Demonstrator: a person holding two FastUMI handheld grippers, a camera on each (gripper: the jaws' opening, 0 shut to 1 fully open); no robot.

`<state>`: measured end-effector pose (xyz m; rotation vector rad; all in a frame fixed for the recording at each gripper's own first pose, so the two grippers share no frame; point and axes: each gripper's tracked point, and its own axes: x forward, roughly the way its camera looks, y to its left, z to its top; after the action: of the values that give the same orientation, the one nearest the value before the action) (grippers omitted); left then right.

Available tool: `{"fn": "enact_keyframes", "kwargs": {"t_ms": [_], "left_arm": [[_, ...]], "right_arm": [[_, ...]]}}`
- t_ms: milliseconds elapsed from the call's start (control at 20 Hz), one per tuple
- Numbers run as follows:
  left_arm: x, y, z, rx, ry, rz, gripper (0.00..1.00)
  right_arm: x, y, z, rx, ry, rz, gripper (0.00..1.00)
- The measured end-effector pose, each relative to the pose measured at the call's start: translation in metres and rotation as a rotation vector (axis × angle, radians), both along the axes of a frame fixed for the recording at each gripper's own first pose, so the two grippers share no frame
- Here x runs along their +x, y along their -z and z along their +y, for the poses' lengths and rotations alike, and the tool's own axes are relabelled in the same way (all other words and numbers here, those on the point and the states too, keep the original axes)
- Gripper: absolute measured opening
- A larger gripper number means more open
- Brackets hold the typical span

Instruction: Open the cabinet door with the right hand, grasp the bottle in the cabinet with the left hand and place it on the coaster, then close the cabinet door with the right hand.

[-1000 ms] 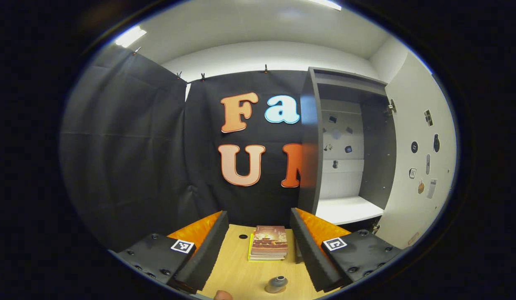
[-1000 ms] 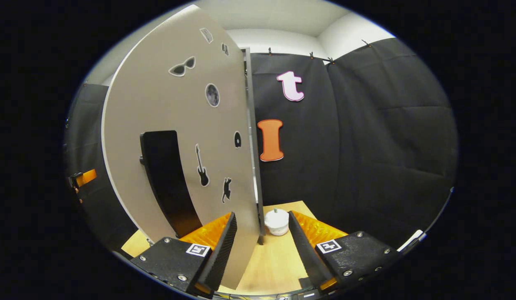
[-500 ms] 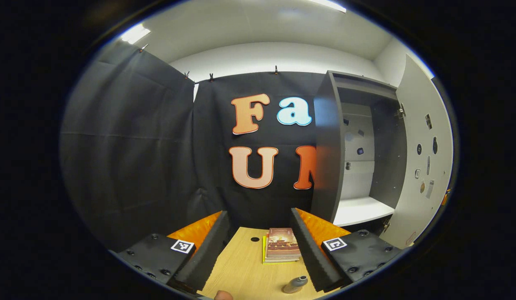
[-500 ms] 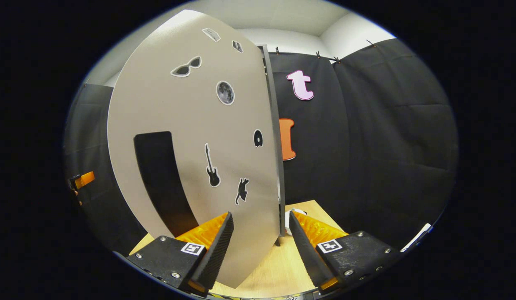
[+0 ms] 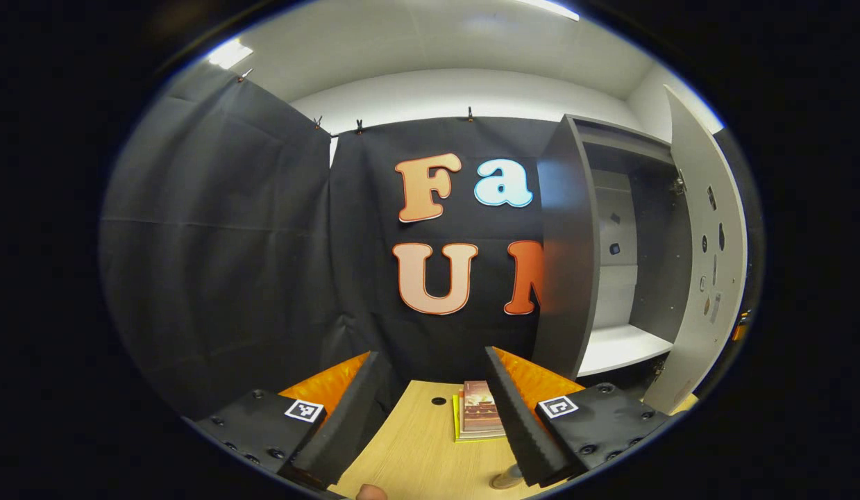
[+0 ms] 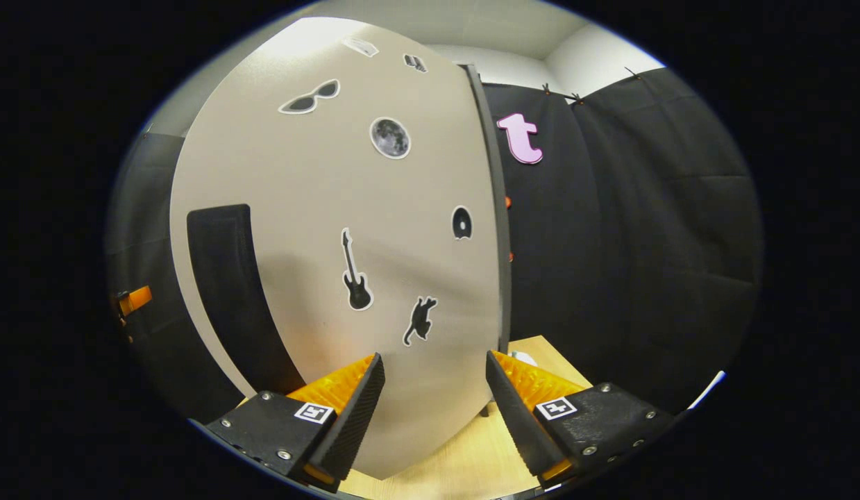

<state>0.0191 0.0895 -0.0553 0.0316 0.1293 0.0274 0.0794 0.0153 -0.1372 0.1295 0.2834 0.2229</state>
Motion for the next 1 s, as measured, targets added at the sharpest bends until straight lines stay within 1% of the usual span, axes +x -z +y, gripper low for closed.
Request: {"fn": "enact_keyframes", "kwargs": {"t_ms": [50,200,500,650,750,1000], "left_arm": [[0.001,-0.002,0.005,0.001,-0.005,-0.001,0.96],[0.002,-0.003,0.017,-0.001,-0.018,-0.008,0.96],[0.003,0.000,0.033,0.009,-0.051,-0.002,0.97],[0.001,0.004,0.039,0.006,-0.058,0.006,0.97],[-0.001,0.002,0.042,0.011,-0.063,0.007,0.96],[-0.001,0.005,0.050,0.024,-0.069,0.013,0.97]], "right_arm": [[0.001,0.002,0.008,-0.001,-0.007,0.002,0.92],[0.017,0.011,0.025,0.004,-0.035,0.003,0.92],[0.019,0.015,0.052,-0.020,-0.085,0.003,0.93],[0.029,0.022,0.072,-0.047,-0.105,-0.004,0.93],[0.038,0.026,0.076,-0.060,-0.117,-0.009,0.93],[0.037,0.035,0.081,-0.069,-0.159,-0.002,0.93]]}}
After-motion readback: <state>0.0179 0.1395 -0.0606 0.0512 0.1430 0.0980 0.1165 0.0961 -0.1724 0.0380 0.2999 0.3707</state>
